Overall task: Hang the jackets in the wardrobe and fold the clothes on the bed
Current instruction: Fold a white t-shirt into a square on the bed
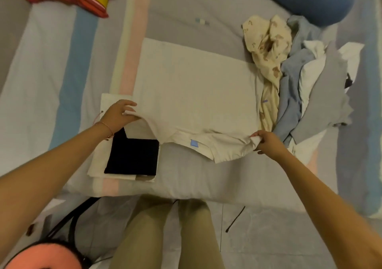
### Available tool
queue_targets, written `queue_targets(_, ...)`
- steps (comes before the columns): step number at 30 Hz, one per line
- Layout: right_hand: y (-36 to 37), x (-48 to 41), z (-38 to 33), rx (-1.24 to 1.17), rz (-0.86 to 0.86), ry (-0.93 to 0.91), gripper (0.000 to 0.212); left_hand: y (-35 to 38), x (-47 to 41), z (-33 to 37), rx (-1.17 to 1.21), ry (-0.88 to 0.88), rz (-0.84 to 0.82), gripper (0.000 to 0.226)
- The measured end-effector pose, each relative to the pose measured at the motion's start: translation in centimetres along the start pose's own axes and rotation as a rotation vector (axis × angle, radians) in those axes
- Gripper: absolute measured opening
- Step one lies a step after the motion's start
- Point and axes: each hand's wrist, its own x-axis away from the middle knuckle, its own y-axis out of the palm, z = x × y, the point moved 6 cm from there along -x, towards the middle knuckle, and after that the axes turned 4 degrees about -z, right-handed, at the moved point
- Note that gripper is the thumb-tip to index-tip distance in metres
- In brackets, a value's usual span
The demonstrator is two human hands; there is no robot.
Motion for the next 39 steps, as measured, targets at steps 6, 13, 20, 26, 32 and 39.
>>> queue_targets(6, -8.0, -10.5, -2.7, -0.283, 0.326, -0.016, 0.033, -1.3, -12.4, 2.1, 0.450, -0.195, 0.078, 0.018)
queue_targets(13, -5.6, -22.7, -1.5, -0.143, 0.473, 0.092, 0.061, 3.1, -24.0, -0.2, 0.349, -0.113, 0.448, 0.023)
queue_targets(20, -6.3, -24.4, -1.9, -0.457, 0.686, -0.073, 0.021, 3.0, -27.1, -2.0, 0.436, -0.072, 0.484, 0.015)
queue_targets(26, -10.3, -23.5, -5.1, -0.478, 0.964, -0.199, 0.009, -0.1, -28.8, 1.9, 0.422, 0.041, 0.590, 0.014)
queue_targets(32, -10.4, -27.7, -5.9, -0.244, 0.863, -0.019, 0.030, 0.6, -33.7, 2.0, 0.280, -0.023, 0.547, 0.030)
queue_targets(39, -8.3, -30.1, -8.8, 0.169, 0.813, 0.046, 0.038, 0.5, -35.7, 3.4, -0.214, -0.008, 0.587, 0.017)
